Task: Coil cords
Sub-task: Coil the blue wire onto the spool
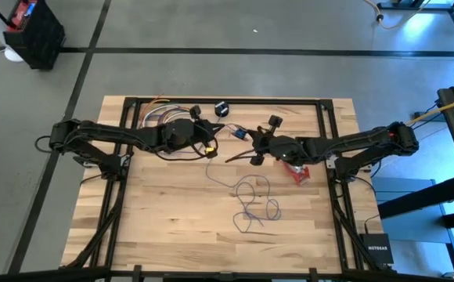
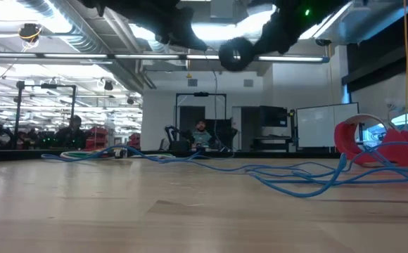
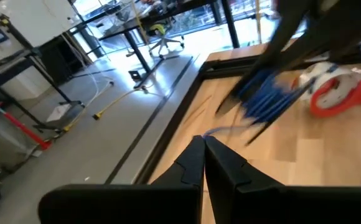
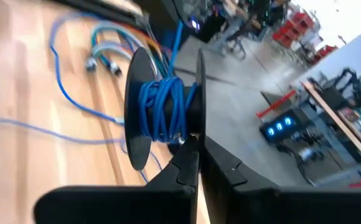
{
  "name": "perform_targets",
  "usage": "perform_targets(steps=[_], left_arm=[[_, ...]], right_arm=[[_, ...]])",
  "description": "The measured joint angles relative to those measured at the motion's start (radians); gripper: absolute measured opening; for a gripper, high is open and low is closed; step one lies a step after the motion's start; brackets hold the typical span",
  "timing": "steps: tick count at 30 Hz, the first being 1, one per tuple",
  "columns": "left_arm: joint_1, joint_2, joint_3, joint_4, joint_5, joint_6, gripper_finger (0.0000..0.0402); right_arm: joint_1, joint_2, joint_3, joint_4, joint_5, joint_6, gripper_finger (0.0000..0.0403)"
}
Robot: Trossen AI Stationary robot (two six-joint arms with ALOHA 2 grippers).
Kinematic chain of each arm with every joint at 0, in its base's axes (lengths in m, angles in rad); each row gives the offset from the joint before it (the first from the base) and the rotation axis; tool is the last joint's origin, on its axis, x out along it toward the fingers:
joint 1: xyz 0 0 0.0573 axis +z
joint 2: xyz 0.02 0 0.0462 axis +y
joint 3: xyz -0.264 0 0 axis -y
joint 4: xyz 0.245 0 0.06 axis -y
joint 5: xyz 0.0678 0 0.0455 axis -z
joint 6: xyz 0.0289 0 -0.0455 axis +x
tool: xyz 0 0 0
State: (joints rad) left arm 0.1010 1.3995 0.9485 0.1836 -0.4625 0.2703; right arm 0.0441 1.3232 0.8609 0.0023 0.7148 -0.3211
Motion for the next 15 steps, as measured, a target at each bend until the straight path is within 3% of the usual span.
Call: perform_targets(steps=[9, 15], left_arm=[[-0.039, 0.003, 0.002, -0.007, 0.018, -0.09, 0.0003], [-0.053, 0.016, 0.003, -0.172, 0.022, -0.13, 0.0003]], right_arm=[[-0.11, 0.103, -0.003, 0.061, 0.001, 0.024, 0.0012], [-0.105, 0.094, -0.004, 0.076, 0.026, -0.02, 0.0012]])
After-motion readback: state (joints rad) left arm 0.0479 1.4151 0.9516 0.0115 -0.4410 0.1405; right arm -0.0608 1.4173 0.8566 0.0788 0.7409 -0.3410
